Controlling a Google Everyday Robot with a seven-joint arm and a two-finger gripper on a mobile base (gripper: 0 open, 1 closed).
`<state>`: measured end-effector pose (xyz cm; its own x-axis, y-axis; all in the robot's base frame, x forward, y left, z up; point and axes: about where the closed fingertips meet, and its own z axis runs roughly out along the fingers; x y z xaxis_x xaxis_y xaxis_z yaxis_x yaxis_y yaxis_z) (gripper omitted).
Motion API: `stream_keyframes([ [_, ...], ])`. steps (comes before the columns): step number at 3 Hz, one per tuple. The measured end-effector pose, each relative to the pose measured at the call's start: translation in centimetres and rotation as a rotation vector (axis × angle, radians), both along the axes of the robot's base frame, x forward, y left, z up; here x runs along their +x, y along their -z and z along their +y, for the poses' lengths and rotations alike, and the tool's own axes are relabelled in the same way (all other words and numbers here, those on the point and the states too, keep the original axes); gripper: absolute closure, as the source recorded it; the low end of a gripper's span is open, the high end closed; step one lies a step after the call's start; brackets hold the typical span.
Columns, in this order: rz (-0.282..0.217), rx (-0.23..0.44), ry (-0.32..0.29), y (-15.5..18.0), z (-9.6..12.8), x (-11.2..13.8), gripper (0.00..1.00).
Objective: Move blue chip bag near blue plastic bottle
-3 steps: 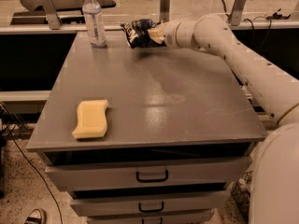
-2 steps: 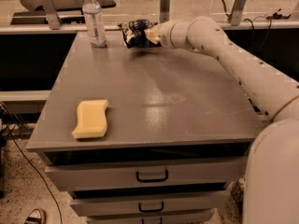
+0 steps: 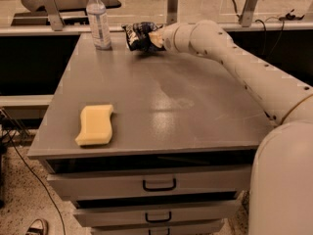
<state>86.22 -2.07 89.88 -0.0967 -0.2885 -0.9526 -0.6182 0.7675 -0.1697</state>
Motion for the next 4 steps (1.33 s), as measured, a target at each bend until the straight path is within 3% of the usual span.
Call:
stream_keyframes([
  [2, 0.009, 0.007, 0.007, 0.3, 0.3, 0.1, 1.00],
  [4, 0.056, 0.054, -0.048, 0.1, 2.8, -1.1, 0.59],
])
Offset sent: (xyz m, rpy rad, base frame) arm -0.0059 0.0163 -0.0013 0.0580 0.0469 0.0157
